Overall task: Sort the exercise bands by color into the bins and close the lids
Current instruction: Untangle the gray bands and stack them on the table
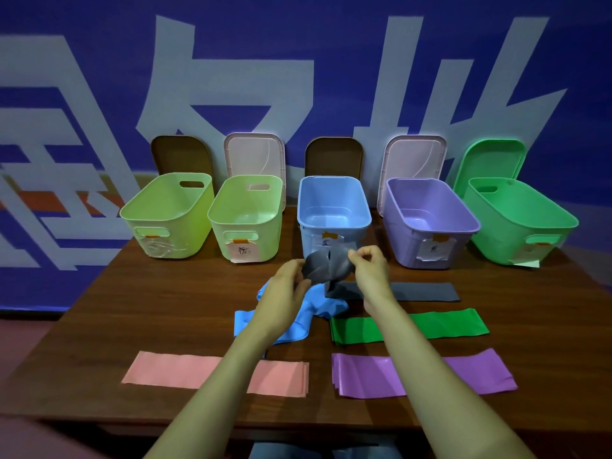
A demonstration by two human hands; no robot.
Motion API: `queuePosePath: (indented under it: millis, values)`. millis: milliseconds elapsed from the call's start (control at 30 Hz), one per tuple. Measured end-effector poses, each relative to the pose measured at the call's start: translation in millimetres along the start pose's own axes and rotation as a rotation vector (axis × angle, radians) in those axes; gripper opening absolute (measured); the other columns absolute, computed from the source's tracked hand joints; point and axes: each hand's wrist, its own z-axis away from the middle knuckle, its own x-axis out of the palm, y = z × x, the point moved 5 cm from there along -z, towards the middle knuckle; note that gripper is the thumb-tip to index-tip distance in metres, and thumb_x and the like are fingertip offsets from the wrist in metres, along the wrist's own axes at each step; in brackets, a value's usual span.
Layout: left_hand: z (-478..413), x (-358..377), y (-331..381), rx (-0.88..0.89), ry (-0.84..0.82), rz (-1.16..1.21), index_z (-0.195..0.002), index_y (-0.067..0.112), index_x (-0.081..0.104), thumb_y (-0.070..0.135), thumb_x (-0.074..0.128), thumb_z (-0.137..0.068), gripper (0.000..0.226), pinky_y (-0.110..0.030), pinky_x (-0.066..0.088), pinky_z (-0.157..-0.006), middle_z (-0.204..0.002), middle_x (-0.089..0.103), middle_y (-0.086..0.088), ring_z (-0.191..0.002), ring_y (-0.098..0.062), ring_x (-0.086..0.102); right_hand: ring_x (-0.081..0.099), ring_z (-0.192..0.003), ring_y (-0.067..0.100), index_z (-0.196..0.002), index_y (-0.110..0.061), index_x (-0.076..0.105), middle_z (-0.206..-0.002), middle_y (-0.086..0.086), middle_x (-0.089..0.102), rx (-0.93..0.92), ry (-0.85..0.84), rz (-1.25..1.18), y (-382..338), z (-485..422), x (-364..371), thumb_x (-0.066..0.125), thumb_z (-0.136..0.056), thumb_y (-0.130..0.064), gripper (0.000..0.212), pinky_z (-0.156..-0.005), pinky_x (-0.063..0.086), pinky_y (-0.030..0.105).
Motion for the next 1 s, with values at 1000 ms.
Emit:
queuePosePath:
  millis: [1000]
  values:
    - [-5.5, 3.9, 0.0, 0.045, 0.152, -0.100, -0.093, 0.009, 0.060, 0.013, 0.060, -0.088, 0.006, -0.017, 0.033, -0.062, -0.085, 0.056, -0.001, -0.076, -0.016, 0.052, 0.058, -0.082, 0.013, -0.077, -0.014, 0.055, -0.082, 0.004, 0.061, -0.219, -0.291, -0.053, -3.2, 19.1, 14.5, 0.066, -0.085, -0.011, 0.013, -0.073, 0.047, 0.023]
